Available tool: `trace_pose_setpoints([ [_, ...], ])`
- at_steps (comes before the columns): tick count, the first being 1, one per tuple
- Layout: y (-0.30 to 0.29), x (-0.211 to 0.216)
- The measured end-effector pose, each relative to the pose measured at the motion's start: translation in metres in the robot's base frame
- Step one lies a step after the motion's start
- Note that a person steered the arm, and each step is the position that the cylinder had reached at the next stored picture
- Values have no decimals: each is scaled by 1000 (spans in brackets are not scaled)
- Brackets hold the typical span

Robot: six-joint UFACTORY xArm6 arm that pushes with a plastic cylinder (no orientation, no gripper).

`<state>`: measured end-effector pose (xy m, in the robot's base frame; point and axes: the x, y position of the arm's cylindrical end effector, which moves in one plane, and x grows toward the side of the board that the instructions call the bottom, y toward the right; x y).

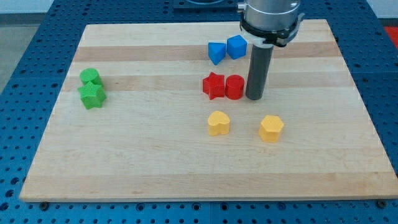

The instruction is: Move the blue cube slightly upwards

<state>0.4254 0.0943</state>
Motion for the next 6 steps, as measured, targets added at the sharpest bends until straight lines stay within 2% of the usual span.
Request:
trace_pose_setpoints([
  [3,8,-46],
  [6,8,-124],
])
